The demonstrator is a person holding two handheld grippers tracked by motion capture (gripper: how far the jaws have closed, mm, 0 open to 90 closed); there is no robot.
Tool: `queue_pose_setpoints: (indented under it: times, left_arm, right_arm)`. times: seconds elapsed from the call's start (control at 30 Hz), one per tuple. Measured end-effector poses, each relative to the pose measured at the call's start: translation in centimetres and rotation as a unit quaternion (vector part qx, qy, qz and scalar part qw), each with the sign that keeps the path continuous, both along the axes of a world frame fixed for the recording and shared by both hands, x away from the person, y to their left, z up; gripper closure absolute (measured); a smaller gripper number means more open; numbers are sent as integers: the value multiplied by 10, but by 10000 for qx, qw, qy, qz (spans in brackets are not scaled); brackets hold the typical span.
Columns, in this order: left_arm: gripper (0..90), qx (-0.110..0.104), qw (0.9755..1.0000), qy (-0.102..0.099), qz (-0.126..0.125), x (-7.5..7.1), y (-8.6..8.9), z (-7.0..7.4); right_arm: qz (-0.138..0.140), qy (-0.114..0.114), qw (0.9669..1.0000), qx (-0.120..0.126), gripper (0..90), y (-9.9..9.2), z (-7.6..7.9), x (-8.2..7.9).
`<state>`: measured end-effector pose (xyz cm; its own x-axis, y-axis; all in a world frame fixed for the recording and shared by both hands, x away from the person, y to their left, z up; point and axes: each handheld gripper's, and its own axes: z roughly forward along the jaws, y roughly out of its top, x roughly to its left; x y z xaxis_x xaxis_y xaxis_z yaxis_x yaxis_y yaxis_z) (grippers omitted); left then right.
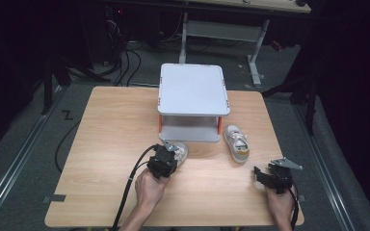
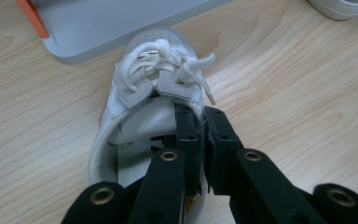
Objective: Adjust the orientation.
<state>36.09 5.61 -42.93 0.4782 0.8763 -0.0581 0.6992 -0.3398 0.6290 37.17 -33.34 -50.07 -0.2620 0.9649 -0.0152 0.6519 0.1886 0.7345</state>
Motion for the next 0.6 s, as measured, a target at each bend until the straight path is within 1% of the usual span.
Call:
queue_pose_setpoints:
  times: [0.03,0.13,0.17,0.3,0.4,0.43,0.5,0.6]
  left_arm:
    - [852,-54,10000,58,-35,2,-3,-1]
    - [847,-104,9999,92,-69,2,-7,-1]
    - [845,-186,9997,116,-105,4,-8,-2]
    - [839,-261,9994,176,-165,5,-13,-3]
    - [827,-449,9983,285,-233,7,-14,-5]
    - [818,-449,9983,285,-233,7,-14,-5]
    - [809,-576,9972,363,-300,9,-16,-7]
    - [790,-639,9966,399,-334,9,-19,-9]
  right_arm:
    - [0,-1,10000,1,358,0,0,0]
    - [1,0,10000,3,358,0,0,0]
    - [4,1,10000,2,356,0,0,0]
    - [6,1,10000,1,356,0,0,0]
    - [6,1,10000,0,356,0,0,0]
    - [6,1,10000,0,356,0,0,0]
    - [7,1,10000,0,356,0,0,0]
    - [5,1,10000,1,356,0,0,0]
